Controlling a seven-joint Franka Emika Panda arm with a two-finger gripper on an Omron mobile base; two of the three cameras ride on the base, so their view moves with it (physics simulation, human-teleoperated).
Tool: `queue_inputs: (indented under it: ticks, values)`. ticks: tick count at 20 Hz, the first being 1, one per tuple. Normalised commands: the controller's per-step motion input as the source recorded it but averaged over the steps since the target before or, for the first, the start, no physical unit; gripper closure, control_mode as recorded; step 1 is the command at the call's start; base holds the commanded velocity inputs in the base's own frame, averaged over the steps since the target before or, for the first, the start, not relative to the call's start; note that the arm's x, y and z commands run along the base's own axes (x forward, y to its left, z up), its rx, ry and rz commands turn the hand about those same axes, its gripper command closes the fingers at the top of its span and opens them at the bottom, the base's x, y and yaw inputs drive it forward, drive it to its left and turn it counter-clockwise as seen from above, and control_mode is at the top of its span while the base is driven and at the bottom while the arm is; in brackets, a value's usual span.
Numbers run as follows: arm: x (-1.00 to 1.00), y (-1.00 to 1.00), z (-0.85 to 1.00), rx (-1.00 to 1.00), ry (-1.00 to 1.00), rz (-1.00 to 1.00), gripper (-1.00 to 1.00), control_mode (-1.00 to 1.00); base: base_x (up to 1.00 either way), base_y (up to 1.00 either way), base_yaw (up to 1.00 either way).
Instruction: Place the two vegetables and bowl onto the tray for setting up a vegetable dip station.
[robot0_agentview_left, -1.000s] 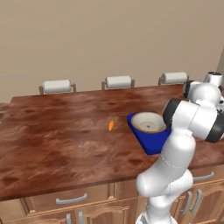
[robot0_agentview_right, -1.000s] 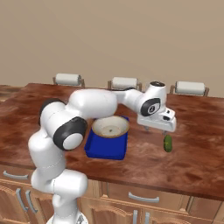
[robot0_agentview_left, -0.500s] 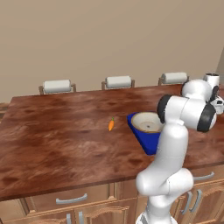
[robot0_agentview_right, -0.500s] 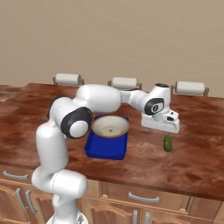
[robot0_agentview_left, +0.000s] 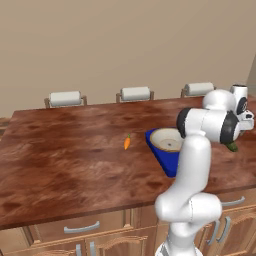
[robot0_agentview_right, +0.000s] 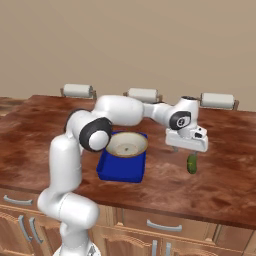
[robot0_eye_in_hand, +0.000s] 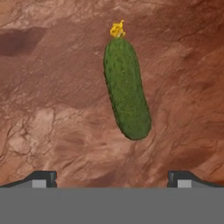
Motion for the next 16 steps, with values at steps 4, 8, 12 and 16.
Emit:
queue_inputs:
  ticks: [4,8,12,16]
  values:
    - [0.2,-0.11,-0.1,0.02,0.0,0.0,-1.0,-1.0,0.0,0.0,0.0]
    - [0.16,-0.15,-0.07,0.01,0.0,0.0,-1.0,-1.0,0.0,0.0,0.0]
    - [0.1,-0.17,-0.12,0.02,0.0,0.0,-1.0,-1.0,0.0,0.0,0.0]
    - [0.11,-0.09,-0.09,0.0,0.01,0.0,-1.0,-1.0,0.0,0.0,0.0]
